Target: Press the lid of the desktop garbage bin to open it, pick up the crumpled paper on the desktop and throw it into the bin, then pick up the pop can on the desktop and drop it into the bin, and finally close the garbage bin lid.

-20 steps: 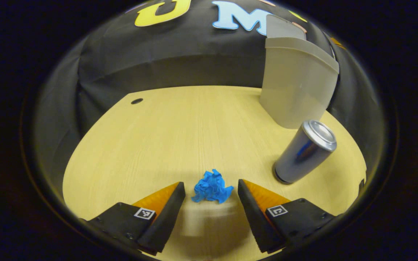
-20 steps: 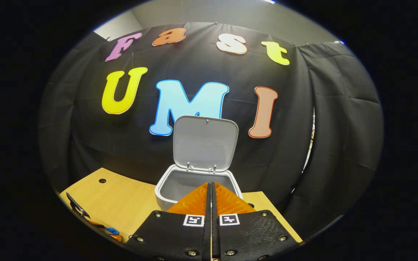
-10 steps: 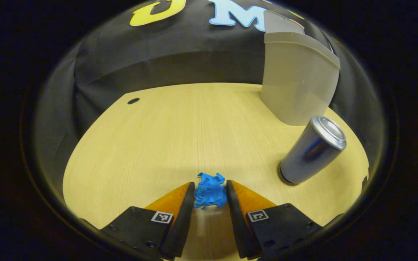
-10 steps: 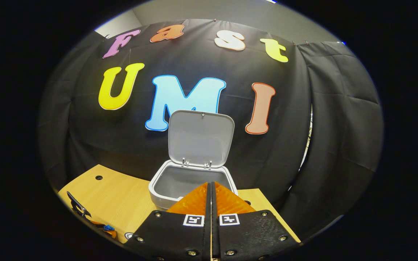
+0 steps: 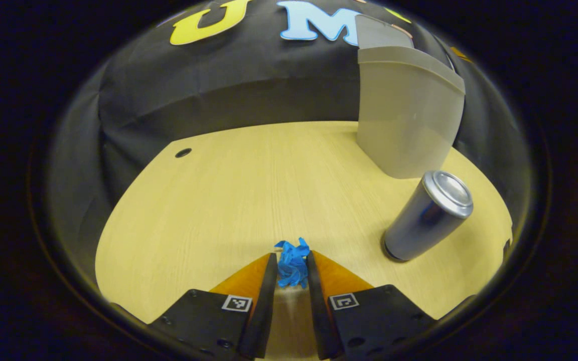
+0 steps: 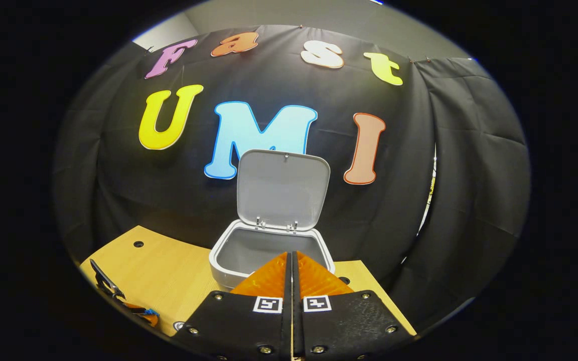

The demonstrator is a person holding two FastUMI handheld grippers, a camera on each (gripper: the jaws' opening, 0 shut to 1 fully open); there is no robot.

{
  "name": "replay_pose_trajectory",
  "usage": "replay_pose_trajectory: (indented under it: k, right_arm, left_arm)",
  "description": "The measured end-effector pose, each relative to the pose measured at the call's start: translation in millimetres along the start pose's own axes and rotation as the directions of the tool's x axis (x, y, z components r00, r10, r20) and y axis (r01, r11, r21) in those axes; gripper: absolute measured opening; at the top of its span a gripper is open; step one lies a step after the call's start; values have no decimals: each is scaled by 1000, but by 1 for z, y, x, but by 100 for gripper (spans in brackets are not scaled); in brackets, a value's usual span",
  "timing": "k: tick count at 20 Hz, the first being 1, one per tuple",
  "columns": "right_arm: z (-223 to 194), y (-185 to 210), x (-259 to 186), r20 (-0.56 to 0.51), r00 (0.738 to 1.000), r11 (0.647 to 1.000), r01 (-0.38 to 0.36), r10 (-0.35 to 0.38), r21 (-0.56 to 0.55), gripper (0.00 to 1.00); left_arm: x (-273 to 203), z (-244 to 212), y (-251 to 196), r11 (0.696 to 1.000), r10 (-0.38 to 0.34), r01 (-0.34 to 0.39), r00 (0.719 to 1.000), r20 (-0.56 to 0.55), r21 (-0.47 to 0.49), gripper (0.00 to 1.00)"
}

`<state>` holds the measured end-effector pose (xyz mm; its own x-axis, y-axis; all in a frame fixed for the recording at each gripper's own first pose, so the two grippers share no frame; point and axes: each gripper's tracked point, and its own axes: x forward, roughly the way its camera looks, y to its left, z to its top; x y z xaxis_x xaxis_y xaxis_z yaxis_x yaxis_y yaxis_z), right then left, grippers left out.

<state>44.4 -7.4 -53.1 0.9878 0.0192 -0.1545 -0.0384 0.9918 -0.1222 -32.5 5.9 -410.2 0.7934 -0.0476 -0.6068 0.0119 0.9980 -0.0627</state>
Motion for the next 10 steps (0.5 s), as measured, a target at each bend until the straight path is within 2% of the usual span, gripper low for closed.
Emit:
replay_pose_trajectory:
  k: [1, 2, 4, 6, 8, 10]
  right_arm:
    - [0, -1, 1, -1, 1000, 1000, 1, -1, 2, 1]
    - [-1, -1, 1, -2, 1000, 1000, 2, -2, 7, 1]
    - [-2, -2, 1, -3, 1000, 1000, 4, -4, 15, 1]
    - [-5, -3, 1, -6, 1000, 1000, 3, -3, 20, 1]
    - [-8, -3, 0, -11, 1000, 1000, 3, -2, 28, 1]
    - [-11, -4, 0, -15, 1000, 999, 4, -3, 39, 1]
  left_arm:
    - [0, 6, 0, 1000, 0, 0, 1000, 12, 9, 42]
    - [-1, 12, -1, 1000, -1, 1, 1000, 23, 19, 44]
    - [-4, 24, -2, 1000, -6, 5, 999, 43, 30, 39]
    - [-7, 43, -2, 1000, -12, 10, 998, 69, 17, 44]
    - [-9, 64, -2, 1000, -14, 13, 994, 105, 13, 44]
    - [-12, 86, -2, 1000, -19, 16, 990, 141, 20, 40]
